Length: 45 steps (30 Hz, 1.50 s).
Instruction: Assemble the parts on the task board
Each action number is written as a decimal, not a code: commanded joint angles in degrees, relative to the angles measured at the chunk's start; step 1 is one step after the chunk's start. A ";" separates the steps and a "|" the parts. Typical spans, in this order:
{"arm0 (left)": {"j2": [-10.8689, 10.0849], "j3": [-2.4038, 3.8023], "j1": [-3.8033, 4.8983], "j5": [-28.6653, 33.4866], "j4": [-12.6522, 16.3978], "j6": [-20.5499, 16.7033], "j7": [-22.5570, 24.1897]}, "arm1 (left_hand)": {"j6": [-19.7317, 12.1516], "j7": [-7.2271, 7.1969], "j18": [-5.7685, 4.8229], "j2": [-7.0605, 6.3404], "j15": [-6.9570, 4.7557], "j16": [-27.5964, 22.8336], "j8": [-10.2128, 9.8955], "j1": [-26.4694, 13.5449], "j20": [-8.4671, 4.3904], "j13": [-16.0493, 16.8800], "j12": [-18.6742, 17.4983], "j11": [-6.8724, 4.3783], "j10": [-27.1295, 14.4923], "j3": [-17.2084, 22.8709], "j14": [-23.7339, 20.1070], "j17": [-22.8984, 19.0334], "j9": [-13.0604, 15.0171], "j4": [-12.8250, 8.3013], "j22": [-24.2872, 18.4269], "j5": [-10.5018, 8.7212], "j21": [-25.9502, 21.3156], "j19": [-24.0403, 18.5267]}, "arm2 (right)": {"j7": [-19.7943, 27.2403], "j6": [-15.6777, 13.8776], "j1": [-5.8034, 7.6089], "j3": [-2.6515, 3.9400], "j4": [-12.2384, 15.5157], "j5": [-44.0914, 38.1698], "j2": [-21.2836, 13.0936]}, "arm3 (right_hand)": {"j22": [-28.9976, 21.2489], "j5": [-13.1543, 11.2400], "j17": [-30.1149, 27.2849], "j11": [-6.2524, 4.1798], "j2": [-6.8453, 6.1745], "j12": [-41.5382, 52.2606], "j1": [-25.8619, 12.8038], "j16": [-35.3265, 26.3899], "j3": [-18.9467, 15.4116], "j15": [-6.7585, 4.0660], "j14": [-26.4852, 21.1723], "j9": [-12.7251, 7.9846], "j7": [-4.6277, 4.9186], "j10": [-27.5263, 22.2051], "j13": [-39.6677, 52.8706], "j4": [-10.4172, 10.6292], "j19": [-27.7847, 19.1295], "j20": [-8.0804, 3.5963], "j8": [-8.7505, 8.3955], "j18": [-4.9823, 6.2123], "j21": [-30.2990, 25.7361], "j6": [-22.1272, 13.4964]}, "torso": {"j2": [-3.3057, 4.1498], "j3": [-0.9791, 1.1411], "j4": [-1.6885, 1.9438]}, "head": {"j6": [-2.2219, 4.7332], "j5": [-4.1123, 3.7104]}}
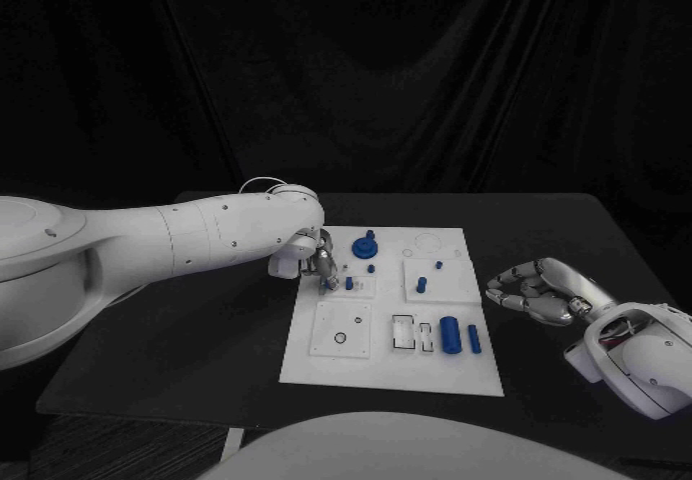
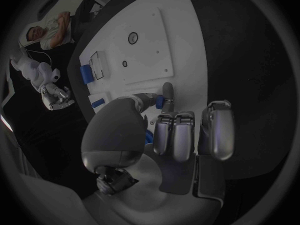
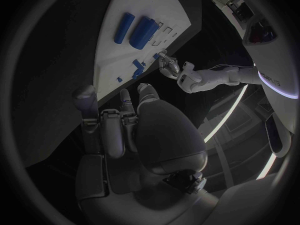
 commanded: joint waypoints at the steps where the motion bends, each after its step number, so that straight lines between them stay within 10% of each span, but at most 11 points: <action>1: -0.17 -0.14 -0.39 0.72 0.45 0.09 -0.28 | 0.35 -0.47 1.07 0.56 -0.17 0.15 0.03 -0.08 -0.01 15.04 0.14 0.07 6.01 2.06 6.06 15.08 -0.01 -2.44 11.29 0.31 -0.29 1.43 | -0.90 0.24 -0.13 0.03 0.09 -0.10 -0.08 | 5.27 0.21 8.84 -0.03 0.09 -0.14 0.46 -0.16 0.50 -0.10 2.38 -0.07 0.04 3.17 0.84 0.02 -0.28 -0.03 0.32 1.15 -0.35 0.11 | 0.00 0.01 0.02 | 0.01 -0.05; 45: 1.10 -0.11 0.25 3.23 -2.62 5.70 1.42 | 0.59 -0.74 1.25 -1.56 -0.32 0.15 0.01 -3.28 -0.15 14.57 -0.58 -0.10 5.47 1.63 6.06 15.08 0.44 -4.50 10.98 -1.72 -1.51 1.24 | -1.02 0.42 -0.13 0.03 0.02 -0.10 -0.16 | 5.25 0.22 8.83 -0.03 0.10 -0.15 0.80 -0.16 0.75 -0.10 2.37 -0.09 0.06 3.14 0.83 -0.06 -0.34 -0.04 0.30 1.17 -0.47 0.05 | 0.01 0.00 -0.04 | 0.01 -0.13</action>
